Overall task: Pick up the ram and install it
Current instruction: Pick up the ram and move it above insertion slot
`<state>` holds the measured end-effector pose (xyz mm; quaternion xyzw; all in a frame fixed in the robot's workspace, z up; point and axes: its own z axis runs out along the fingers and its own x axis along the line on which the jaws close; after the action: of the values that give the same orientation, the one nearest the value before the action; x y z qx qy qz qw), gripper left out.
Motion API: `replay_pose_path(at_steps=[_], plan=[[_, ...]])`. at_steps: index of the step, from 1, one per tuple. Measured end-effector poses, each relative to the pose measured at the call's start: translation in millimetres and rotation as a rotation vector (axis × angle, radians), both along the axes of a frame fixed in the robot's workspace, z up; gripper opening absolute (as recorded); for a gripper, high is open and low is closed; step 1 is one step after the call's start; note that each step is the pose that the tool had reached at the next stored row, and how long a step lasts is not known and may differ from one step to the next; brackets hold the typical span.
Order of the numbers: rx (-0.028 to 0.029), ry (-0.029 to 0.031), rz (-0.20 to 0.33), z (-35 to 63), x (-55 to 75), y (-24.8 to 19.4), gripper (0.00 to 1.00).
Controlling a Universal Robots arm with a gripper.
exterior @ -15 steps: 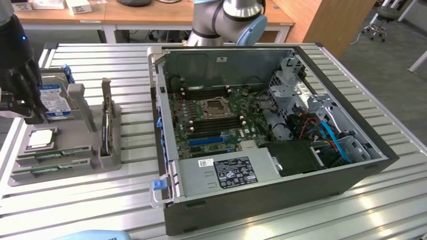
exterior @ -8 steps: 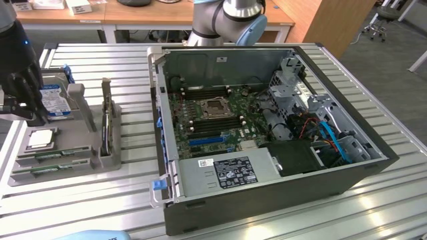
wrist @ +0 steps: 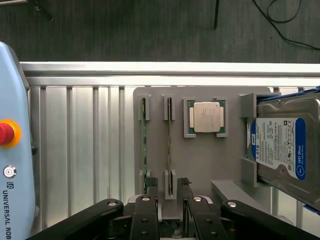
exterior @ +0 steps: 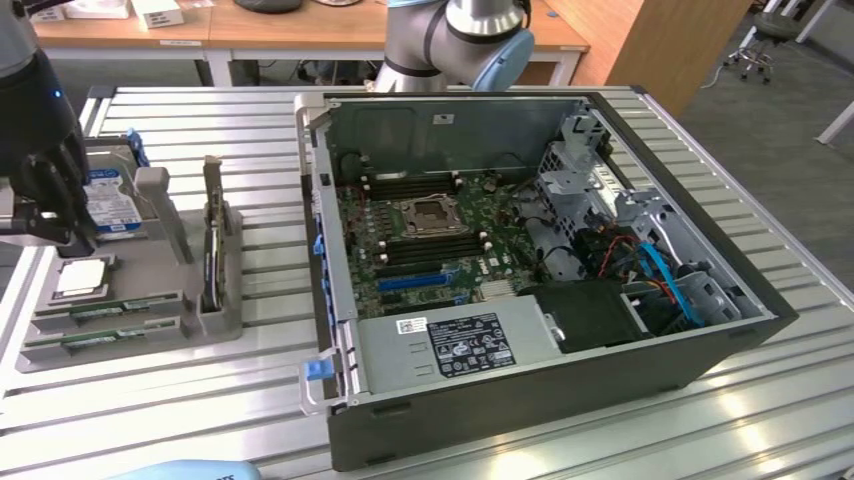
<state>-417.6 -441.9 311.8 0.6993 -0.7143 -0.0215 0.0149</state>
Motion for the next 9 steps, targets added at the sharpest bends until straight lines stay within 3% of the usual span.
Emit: replay_pose_path(at_steps=[9], plan=[[0.0000,0.0000,0.000,-14.2,0.0,0.0,0.29]])
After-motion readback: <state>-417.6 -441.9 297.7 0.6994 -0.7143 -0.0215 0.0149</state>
